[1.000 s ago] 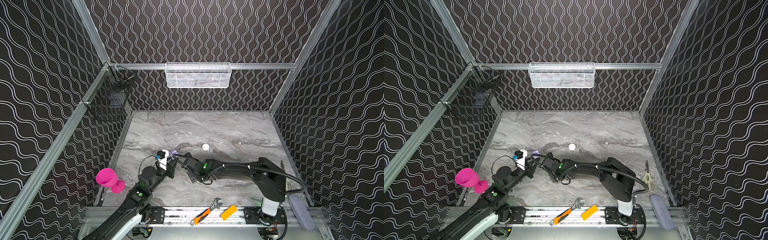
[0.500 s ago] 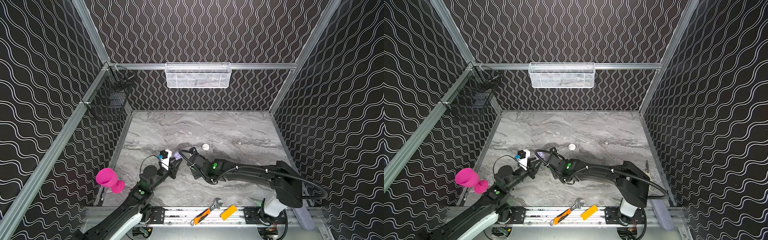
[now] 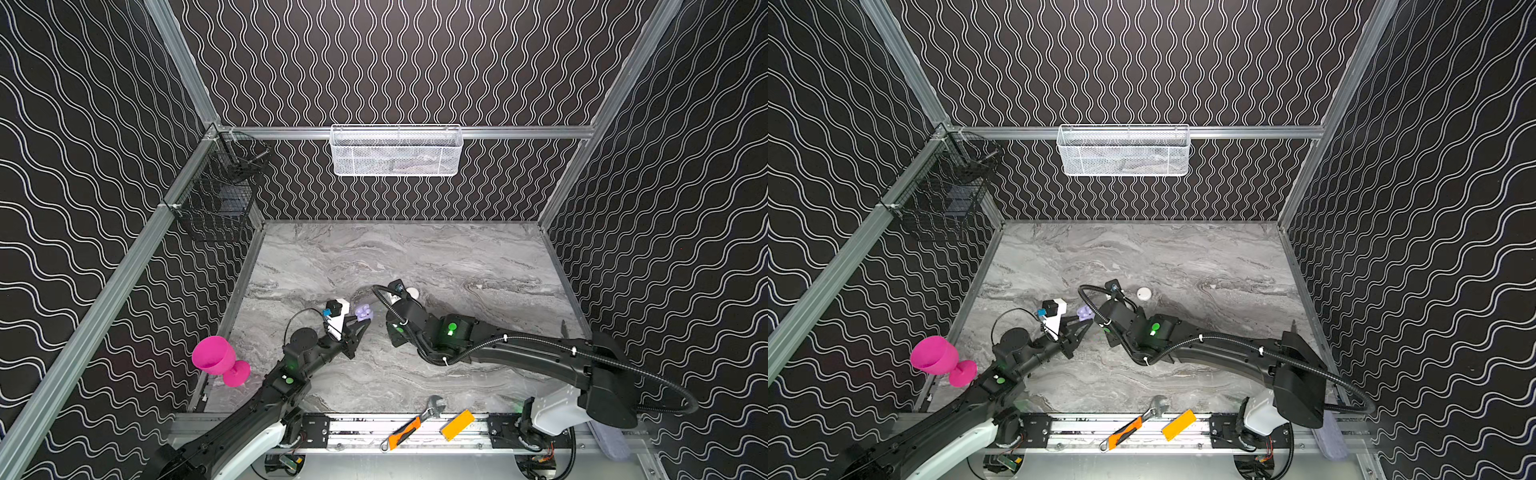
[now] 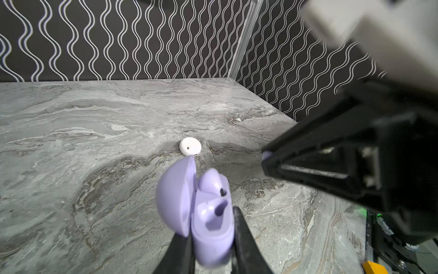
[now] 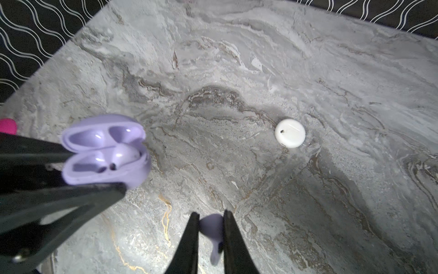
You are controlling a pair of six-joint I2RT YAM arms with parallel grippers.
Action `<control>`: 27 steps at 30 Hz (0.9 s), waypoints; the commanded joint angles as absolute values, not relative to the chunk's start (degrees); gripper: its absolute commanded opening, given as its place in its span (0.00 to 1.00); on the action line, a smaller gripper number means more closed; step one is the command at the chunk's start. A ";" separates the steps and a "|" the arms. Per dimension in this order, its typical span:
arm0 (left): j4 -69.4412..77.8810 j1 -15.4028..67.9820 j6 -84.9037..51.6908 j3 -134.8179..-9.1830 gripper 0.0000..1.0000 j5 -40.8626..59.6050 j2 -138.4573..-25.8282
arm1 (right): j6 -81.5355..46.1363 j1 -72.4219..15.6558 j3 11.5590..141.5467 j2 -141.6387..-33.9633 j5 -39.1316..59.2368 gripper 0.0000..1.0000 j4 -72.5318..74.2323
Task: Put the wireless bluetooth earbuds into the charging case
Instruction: 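Carry the earbud with the right gripper over the case in the left gripper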
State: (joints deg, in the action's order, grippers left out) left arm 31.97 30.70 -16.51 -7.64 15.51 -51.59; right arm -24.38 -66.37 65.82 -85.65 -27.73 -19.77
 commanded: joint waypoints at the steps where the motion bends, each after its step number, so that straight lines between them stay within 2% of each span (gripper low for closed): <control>1: 36.57 30.61 -17.28 -8.57 0.07 18.02 -53.22 | -22.42 -66.36 65.62 -84.08 -29.00 0.13 -14.46; 27: 41.70 30.62 -18.33 -9.71 0.07 24.08 -59.35 | -17.93 -66.45 68.02 -86.45 -19.74 0.13 -3.96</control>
State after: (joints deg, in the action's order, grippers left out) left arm 38.94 30.70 -17.85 -9.10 23.22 -59.09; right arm -18.57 -66.39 67.33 -85.91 -21.30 -7.20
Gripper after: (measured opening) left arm 0.230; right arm 0.172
